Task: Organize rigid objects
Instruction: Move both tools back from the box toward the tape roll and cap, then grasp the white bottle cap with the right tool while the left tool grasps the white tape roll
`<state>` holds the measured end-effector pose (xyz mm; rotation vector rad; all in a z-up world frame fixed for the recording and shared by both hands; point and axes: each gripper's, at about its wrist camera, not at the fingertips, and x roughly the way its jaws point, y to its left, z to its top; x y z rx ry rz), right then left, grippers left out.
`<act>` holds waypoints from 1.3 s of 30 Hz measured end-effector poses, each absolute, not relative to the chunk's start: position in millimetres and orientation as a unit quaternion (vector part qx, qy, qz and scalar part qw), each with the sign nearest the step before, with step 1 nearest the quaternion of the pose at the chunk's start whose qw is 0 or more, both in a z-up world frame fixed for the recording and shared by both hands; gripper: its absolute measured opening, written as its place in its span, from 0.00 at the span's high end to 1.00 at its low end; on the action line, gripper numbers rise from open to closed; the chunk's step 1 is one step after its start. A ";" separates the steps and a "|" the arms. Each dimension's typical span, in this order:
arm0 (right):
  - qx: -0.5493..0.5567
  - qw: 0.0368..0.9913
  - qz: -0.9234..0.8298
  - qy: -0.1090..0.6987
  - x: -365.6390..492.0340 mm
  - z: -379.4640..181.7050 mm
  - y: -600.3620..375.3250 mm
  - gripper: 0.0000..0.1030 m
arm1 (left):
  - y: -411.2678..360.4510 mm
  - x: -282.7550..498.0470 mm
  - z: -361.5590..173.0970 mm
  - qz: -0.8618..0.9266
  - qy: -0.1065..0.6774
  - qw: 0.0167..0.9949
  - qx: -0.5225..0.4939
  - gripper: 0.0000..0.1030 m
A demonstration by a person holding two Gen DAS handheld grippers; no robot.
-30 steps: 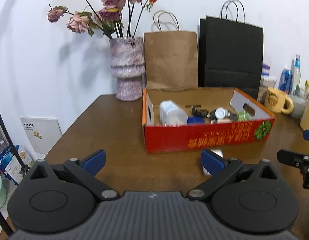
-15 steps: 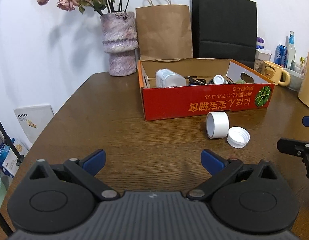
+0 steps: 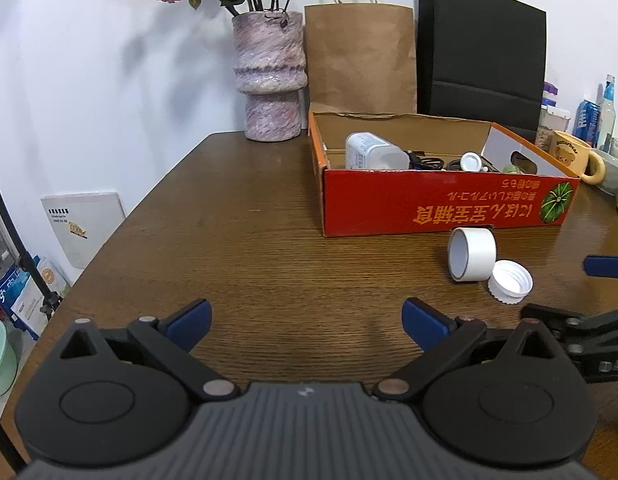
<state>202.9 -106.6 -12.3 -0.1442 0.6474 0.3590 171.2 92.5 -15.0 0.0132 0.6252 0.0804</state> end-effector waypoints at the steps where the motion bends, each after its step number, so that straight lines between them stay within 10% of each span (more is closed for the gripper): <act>1: -0.073 0.929 0.174 0.318 206.4 -13.7 -103.7 0.08 | 92.9 171.3 -15.1 0.041 0.307 0.951 0.006 0.00; 13: -0.057 0.919 0.204 0.334 229.9 -24.4 -91.4 0.62 | 95.5 171.7 -14.2 0.046 0.305 0.951 0.000 0.00; 39: -0.035 0.938 0.195 0.285 218.8 -7.4 -134.7 0.62 | 51.9 183.8 -4.9 0.051 0.294 0.954 0.008 0.00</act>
